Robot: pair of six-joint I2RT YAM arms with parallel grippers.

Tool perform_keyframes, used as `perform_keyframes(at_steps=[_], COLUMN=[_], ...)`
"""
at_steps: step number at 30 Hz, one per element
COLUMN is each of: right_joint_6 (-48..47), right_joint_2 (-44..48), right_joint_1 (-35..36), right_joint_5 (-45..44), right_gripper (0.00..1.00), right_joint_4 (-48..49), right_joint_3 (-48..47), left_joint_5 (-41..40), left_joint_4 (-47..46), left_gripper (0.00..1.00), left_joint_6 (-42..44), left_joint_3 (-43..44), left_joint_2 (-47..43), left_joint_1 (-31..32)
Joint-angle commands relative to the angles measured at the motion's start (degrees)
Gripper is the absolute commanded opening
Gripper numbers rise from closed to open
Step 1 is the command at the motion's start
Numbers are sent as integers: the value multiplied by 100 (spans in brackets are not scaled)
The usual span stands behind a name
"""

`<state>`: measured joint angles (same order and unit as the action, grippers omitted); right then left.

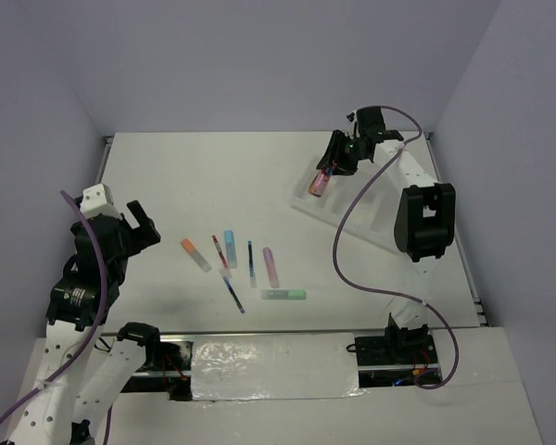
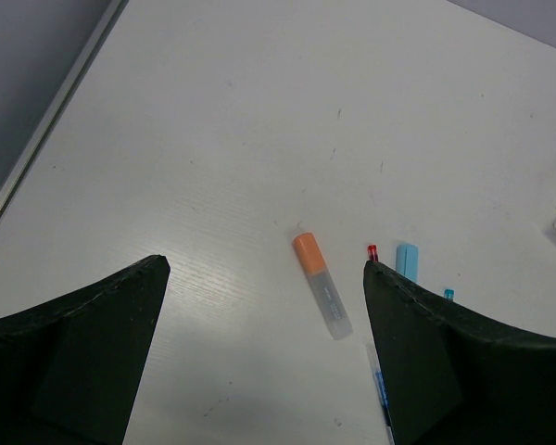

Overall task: Sort the stationery into containers
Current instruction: Place the stationery in the storage box.

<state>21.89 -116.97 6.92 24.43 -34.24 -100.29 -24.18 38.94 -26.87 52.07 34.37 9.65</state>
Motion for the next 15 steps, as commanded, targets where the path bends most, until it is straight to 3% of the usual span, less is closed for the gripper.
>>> perform_keyframes(at_steps=[1, 2, 4, 5, 6, 15], right_joint_6=[-27, -44, -53, -62, -88, -325], right_joint_2=[-186, -247, -291, -309, -344, 154], right_joint_1=[108, 117, 108, 125, 108, 292], right_joint_5=[28, -16, -52, -95, -235, -1571], right_gripper=[31, 43, 55, 85, 99, 100], right_joint_4=[-47, -109, -162, -223, -284, -1278], right_joint_3=[-491, -518, -579, -623, -780, -1871], left_joint_5=[-42, -51, -60, -60, -60, -51], left_joint_4=[-220, -220, -220, -220, -220, -220], left_gripper=[99, 99, 99, 99, 99, 99], left_joint_6=[130, 130, 121, 121, 130, 130], left_joint_3=[-57, -57, -57, -57, -66, -66], left_joint_2=[-36, -36, -71, -79, -97, -88], left_joint_1=[-25, -25, -25, -33, -25, -25])
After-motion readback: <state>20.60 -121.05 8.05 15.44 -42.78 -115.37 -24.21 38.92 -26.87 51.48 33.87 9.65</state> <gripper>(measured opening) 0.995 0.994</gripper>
